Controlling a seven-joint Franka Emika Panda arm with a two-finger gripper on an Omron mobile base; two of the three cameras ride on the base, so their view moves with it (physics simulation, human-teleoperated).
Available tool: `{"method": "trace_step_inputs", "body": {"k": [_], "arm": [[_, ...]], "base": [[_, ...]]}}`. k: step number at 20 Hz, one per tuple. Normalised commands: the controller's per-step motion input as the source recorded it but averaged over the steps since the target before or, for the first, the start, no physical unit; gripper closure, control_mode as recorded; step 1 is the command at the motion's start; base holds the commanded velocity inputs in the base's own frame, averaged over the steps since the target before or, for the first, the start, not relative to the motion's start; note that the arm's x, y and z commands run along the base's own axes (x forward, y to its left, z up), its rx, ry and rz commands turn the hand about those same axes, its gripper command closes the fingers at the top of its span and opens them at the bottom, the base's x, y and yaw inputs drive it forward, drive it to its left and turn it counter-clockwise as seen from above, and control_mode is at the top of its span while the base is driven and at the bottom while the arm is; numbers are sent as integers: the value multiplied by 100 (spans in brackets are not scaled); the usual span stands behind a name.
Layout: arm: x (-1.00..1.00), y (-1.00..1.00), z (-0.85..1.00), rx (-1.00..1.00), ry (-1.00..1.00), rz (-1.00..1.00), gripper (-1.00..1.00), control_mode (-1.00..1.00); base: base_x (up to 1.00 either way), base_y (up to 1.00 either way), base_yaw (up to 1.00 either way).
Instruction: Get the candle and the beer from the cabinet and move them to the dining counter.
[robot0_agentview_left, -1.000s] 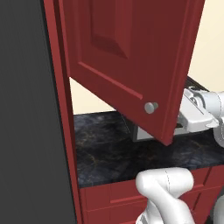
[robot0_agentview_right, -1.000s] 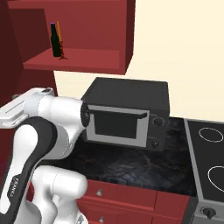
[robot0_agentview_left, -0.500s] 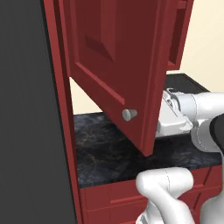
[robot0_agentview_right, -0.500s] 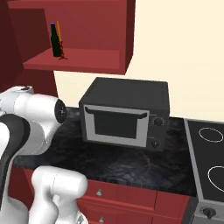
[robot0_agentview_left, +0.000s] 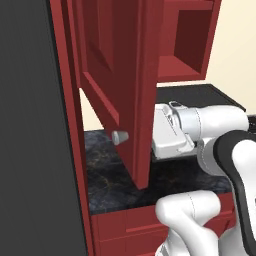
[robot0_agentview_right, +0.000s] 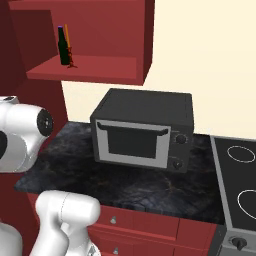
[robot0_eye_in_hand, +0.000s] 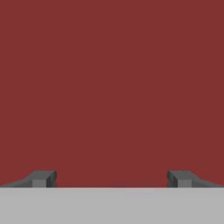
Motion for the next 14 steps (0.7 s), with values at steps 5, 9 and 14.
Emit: {"method": "trace_step_inputs", "body": {"k": [5, 9, 14], "arm": [[0, 15, 0, 0, 0, -3, -100, -100], [0, 0, 0, 0, 0, -1, -100, -100], [0, 16, 0, -2, 0, -4, -100, -100]], "base": [[0, 0, 0], [0, 0, 0], [0, 0, 0]]}}
